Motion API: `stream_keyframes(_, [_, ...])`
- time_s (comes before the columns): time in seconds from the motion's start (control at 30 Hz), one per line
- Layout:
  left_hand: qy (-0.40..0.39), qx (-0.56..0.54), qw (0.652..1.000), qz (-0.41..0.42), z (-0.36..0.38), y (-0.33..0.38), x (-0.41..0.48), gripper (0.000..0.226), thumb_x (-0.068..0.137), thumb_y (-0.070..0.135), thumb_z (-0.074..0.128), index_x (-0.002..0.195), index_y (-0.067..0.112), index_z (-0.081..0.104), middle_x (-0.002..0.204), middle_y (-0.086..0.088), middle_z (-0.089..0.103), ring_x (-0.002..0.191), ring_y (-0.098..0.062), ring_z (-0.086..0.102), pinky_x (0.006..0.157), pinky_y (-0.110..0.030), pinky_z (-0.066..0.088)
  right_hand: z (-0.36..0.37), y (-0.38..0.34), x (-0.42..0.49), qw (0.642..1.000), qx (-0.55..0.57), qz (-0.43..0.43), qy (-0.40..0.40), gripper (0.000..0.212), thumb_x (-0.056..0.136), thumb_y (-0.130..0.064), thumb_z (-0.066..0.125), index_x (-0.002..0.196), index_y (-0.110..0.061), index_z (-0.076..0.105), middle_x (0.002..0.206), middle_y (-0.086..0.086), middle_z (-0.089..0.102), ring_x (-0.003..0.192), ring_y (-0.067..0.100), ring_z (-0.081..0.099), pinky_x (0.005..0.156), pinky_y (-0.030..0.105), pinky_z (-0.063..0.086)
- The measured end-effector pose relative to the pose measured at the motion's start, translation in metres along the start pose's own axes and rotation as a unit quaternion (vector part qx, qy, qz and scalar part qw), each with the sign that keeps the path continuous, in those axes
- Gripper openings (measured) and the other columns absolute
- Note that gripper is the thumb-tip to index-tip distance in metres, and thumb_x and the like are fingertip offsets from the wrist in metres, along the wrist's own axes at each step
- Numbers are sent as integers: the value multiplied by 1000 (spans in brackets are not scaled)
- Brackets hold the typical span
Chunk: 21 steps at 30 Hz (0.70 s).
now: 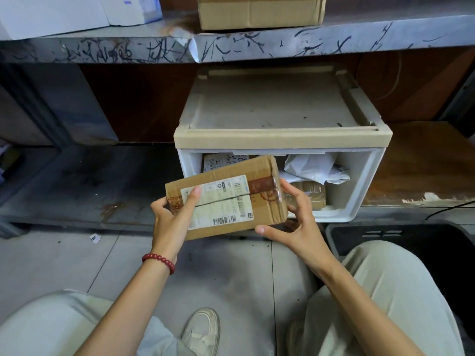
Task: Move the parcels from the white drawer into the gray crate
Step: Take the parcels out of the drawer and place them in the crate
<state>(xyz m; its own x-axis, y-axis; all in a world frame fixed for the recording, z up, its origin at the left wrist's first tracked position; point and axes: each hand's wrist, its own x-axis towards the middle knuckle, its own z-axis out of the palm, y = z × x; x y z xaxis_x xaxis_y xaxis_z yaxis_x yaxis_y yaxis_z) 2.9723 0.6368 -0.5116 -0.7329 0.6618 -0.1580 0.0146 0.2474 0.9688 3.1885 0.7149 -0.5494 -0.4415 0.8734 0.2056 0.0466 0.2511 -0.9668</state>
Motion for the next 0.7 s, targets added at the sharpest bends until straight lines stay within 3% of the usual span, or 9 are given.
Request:
stream_keyframes(0.1, [-8,27,999,16,-2,-3,2,54,81,63,58,121,33,39,96,12,59,92,-10,60,82,-39,52,-2,3,4,999,-35,10,13,106,58,-34,90,144,-47,30,134,-16,32,120,5,50,87,16,49])
stream_keyframes(0.17, [-7,36,999,40,-3,-2,2,53,83,63,54,126,35,40,96,14,58,93,-8,57,83,-39,51,-4,9,7,999,-18,38,29,102,60,-29,91,144,-44,34,135,-8,37,111,10,57,80,18,51])
stream_keyframes(0.27, [-2,33,998,60,-3,1,1,51,84,65,53,125,34,46,98,15,56,93,-5,55,83,-39,51,-5,16,8,994,22,96,48,83,58,-52,84,133,-41,50,130,3,54,105,15,64,84,29,55])
stream_keyframes(0.4, [-2,63,995,77,-10,2,3,68,70,80,44,120,35,55,111,3,55,98,-7,53,87,-41,50,-5,7,6,986,37,140,84,48,70,-64,71,100,-26,70,93,-13,69,87,7,61,75,22,44])
stream_keyframes(0.5, [-19,67,995,77,-15,-1,4,53,81,71,49,115,32,60,110,1,58,100,-8,54,88,-40,49,-5,9,5,977,26,178,114,58,68,-73,66,86,-18,68,76,-13,62,77,8,56,76,28,44])
stream_keyframes(0.6, [-26,91,991,91,-16,-4,3,47,83,66,52,113,31,62,105,0,62,98,-12,57,76,-30,46,-5,10,5,969,26,217,113,68,72,-71,63,94,-6,64,83,-3,60,79,13,56,83,35,48])
stream_keyframes(0.7, [-28,95,991,90,-13,-2,-1,48,82,65,55,112,28,62,99,3,63,90,-9,59,68,-25,44,-3,8,4,970,42,219,98,68,67,-74,65,94,-13,61,93,-3,63,89,15,61,89,35,50])
